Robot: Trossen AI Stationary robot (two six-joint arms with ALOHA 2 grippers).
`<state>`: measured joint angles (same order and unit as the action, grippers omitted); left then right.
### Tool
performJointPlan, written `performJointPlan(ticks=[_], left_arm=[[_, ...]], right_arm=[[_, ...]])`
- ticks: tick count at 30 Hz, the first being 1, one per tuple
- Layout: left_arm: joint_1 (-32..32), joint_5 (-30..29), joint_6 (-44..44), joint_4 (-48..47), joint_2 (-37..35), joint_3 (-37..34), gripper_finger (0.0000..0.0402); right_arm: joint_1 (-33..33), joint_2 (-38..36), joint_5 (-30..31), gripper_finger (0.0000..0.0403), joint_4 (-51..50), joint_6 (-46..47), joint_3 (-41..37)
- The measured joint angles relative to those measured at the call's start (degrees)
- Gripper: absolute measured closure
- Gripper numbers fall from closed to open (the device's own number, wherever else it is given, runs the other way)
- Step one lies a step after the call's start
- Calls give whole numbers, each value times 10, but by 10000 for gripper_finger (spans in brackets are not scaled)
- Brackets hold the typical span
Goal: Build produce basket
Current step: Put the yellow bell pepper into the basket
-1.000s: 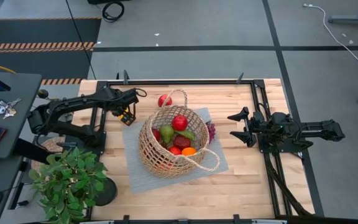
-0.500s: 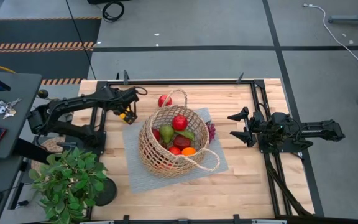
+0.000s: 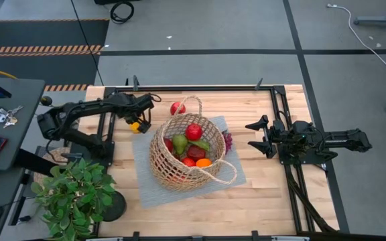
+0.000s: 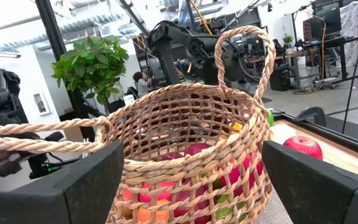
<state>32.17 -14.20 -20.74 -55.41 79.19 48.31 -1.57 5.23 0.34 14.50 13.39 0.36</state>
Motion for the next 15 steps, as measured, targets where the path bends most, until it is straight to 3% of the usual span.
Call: performJointPlan(ticks=[15], left_arm=[[15,48,67,16,97,0,5]], right_arm=[[0,0,0,18,0,0,0]])
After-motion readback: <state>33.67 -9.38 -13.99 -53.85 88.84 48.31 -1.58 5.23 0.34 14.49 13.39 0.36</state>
